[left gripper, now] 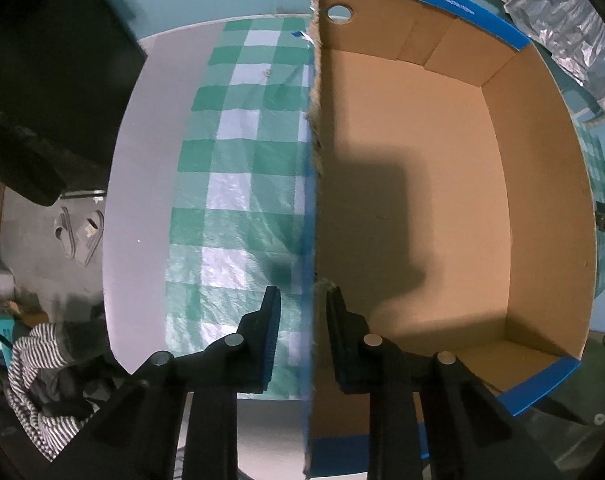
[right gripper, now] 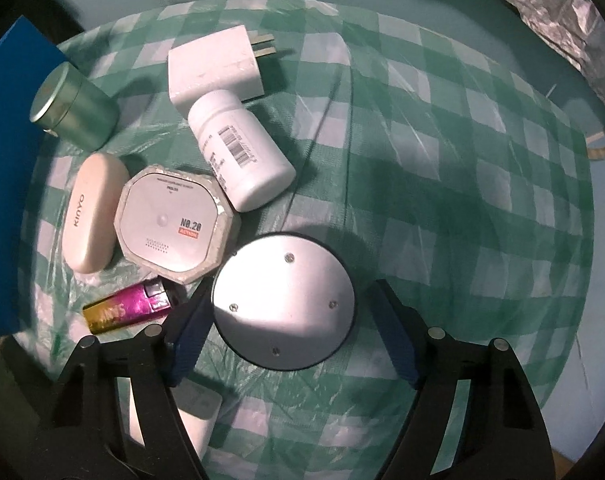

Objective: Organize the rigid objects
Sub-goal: 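Grip the box wall with the left tool while the right tool grasps the grey puck, then carry the grey puck into the box and open the right gripper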

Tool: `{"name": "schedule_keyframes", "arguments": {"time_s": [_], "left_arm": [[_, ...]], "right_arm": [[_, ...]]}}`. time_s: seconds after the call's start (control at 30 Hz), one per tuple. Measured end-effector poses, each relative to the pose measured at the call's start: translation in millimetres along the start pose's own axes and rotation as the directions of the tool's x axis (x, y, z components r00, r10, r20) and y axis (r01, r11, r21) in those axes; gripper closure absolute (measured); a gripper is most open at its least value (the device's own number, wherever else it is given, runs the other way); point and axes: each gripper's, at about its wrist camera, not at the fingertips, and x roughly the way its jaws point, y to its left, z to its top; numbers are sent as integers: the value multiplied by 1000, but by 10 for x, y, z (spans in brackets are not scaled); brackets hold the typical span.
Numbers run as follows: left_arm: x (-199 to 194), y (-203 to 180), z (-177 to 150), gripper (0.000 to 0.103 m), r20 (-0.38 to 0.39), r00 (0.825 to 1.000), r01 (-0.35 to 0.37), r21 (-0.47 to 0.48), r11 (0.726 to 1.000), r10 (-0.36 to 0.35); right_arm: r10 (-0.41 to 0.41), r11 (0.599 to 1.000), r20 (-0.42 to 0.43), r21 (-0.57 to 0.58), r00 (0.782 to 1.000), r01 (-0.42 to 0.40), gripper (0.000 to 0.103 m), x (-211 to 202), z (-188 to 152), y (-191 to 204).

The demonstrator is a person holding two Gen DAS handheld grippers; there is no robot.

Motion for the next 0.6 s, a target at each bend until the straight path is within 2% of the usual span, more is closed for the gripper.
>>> {"name": "schedule_keyframes", "arguments": {"time_s": [0.07, 0.13, 0.33, 0.6], "left_arm": [[17, -19, -9, 87, -9, 1000, 4, 6, 1000, -4], [22, -27, -11, 88, -13, 1000, 8, 1, 1000, -8], [-10, -31, -15, 90, -3, 1000, 16, -12, 1000, -16], [17, -1, -3, 90, -18, 1000, 23, -20, 1000, -24]], "right_arm": [[0, 1000, 0, -6, 1000, 0, 27, -1, 13, 6], [1, 1000, 18, -8, 1000, -1, 41, -46, 3, 55], [39, 998, 3, 43, 999, -39, 41, -100, 18, -73], [54, 998, 15, 26, 998, -54, 41, -410, 91, -13]]}}
